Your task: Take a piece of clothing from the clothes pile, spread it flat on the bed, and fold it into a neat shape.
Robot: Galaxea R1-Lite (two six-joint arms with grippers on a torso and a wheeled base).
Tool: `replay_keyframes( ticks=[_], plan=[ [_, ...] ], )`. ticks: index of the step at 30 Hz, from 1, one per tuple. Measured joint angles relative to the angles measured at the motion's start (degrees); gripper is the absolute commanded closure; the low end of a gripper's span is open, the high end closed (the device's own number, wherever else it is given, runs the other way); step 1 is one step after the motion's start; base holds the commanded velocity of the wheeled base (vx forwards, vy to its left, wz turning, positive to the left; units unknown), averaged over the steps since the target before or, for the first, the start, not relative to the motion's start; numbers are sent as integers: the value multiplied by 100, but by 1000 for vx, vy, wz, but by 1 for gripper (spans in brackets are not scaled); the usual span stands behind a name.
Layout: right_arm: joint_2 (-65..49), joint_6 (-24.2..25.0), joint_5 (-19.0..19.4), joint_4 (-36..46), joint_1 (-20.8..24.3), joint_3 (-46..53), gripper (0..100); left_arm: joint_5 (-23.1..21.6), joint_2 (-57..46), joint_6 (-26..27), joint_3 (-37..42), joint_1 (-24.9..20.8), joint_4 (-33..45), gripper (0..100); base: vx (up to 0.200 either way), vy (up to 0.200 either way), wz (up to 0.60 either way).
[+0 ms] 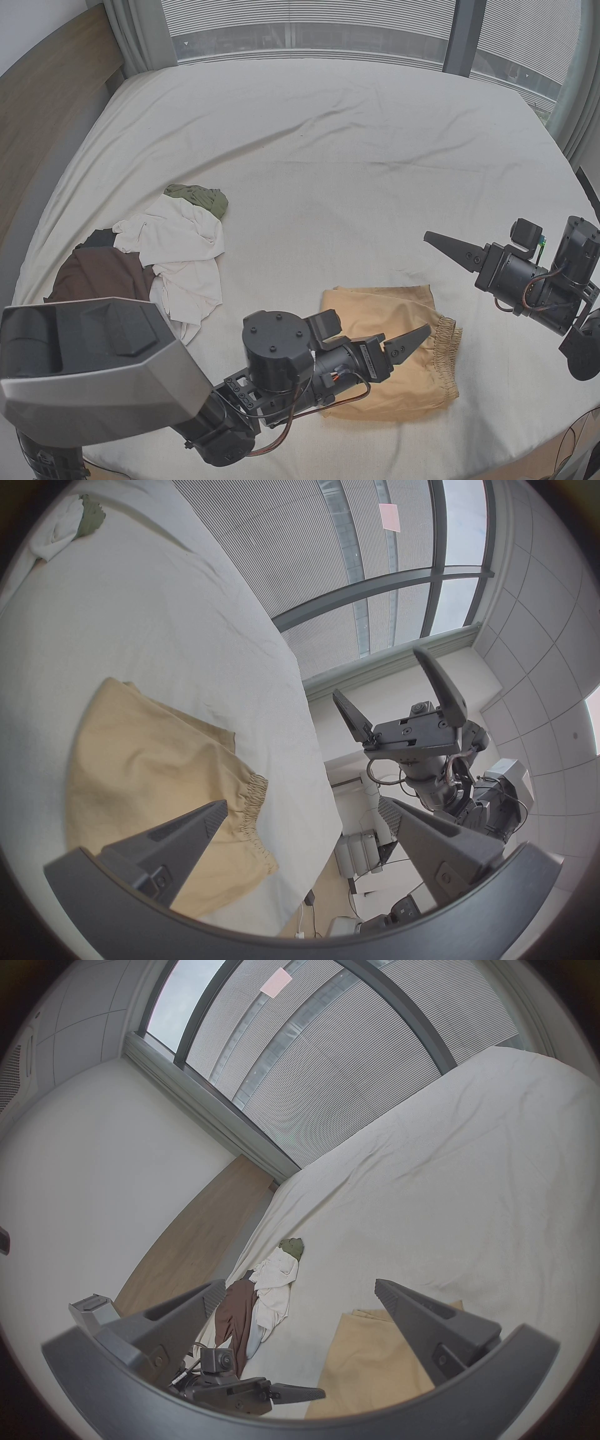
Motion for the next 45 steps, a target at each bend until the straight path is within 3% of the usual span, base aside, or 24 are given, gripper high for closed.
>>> replay_keyframes(
  ticks=[7,19,29,37,42,45],
  plan=[
    [20,0,-6,6,33,57,0,41,-394,494,571,472,-201,0,0,0,0],
    [41,-4,-20,6,119,155,0,-167,-1488,1345,1820,1836,-666,0,0,0,0],
    [188,-79,-40,22,129,228,0,-703,-2214,2732,2972,2804,-709,0,0,0,0],
    [271,-516,-46,241,33,466,0,-877,-2191,3529,3685,3137,-759,0,0,0,0],
    [284,-1062,-46,879,-226,579,0,-1163,-1844,4380,3962,3383,-929,0,0,0,0],
    [284,-1303,-49,1106,-352,647,0,-1321,-1684,4592,4085,3506,-973,0,0,0,0]
  ],
)
